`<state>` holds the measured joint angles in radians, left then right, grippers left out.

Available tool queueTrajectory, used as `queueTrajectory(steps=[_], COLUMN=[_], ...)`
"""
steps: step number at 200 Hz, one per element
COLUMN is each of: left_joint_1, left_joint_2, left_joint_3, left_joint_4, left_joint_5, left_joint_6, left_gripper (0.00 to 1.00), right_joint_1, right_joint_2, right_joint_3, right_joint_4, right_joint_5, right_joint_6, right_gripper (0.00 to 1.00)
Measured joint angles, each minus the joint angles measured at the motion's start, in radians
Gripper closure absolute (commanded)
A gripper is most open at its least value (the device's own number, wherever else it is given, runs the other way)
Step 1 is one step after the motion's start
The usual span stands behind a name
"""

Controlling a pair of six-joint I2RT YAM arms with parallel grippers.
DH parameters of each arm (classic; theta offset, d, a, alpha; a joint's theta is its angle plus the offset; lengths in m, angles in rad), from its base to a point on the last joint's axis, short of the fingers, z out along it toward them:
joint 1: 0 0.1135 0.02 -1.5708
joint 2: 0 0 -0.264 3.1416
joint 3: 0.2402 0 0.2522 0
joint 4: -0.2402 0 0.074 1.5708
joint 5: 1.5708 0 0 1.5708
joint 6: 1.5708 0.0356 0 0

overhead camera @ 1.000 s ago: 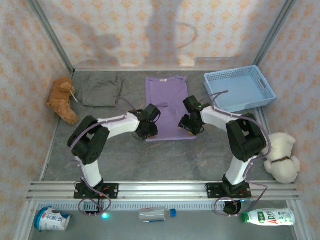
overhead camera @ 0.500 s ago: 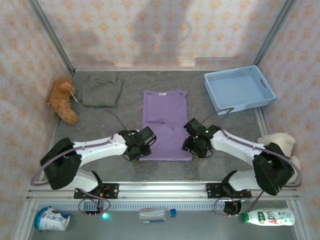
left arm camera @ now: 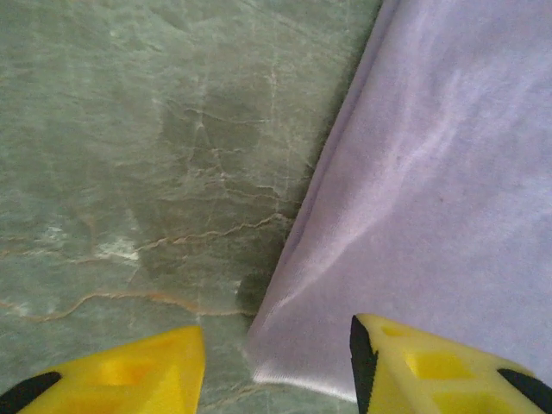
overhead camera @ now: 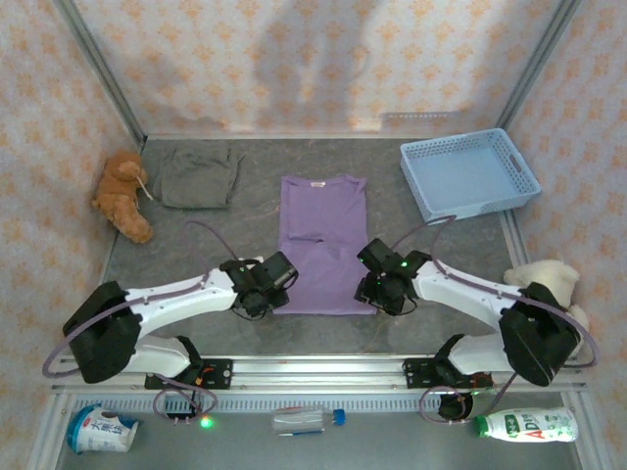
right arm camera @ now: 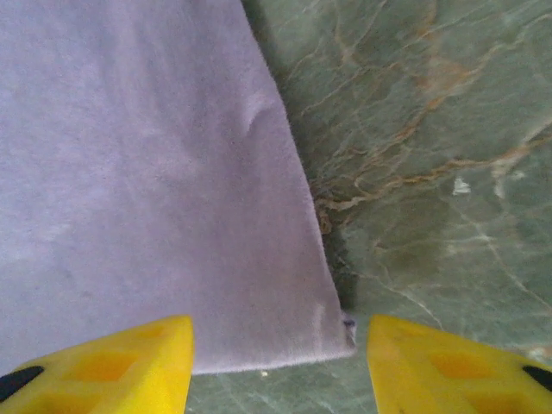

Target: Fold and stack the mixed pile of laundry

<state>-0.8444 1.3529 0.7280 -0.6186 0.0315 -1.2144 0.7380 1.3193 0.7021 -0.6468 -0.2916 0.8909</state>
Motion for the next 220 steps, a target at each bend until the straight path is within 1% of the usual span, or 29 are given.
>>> queueTrajectory(steps=[20,32,40,50,61,65,74,83,86,122,159,181,206,220], left_joint_1=[0.000,0.000,0.000,-0.001,-0.005,-0.007,-0.009,-0.012,-0.012,-0.013,-0.021,-0.061,-0.117,-0.131], left_joint_2=[0.074,0.122,0.136,0.146,0.154,0.160,0.169,0.179,0.180,0.186,0.168,0.128,0.050,-0.002], left_joint_3=[0.000,0.003,0.018,0.027,0.037,0.041,0.048,0.059,0.061,0.065,0.057,0.033,0.003,0.002], left_joint_4=[0.047,0.066,0.056,0.050,0.044,0.046,0.064,0.070,0.071,0.093,0.089,0.054,0.000,-0.032], left_joint_5=[0.016,0.020,0.020,0.022,0.022,0.022,0.027,0.030,0.031,0.038,0.038,0.039,0.042,0.040], left_joint_6=[0.001,0.007,0.008,0.010,0.011,0.015,0.012,0.013,0.020,0.023,0.053,0.064,0.056,0.044], left_gripper=[0.58,0.63,0.68,0.74,0.82,0.87,0.95,1.00,1.00,1.00,1.00,1.00,1.00,1.00], right_joint_1=[0.004,0.004,0.004,0.003,0.006,0.009,0.010,0.010,0.010,0.010,0.013,0.030,0.081,0.104], right_joint_2=[0.061,0.090,0.108,0.110,0.122,0.127,0.128,0.128,0.128,0.129,0.116,0.067,-0.013,-0.054], right_joint_3=[0.000,0.000,0.005,0.011,0.015,0.018,0.021,0.023,0.024,0.027,0.027,0.019,-0.005,-0.009], right_joint_4=[0.026,0.046,0.040,0.034,0.060,0.064,0.072,0.078,0.079,0.084,0.063,0.020,-0.019,-0.044], right_joint_5=[0.000,0.000,0.002,0.003,-0.005,-0.004,-0.008,-0.007,-0.007,0.000,0.015,0.023,0.019,0.014], right_joint_6=[0.007,0.014,0.014,0.018,0.021,0.021,0.021,0.016,0.021,0.014,0.002,-0.001,0.019,0.035], right_gripper=[0.59,0.70,0.76,0.81,0.87,0.89,0.93,0.98,1.00,1.00,1.00,1.00,1.00,1.00])
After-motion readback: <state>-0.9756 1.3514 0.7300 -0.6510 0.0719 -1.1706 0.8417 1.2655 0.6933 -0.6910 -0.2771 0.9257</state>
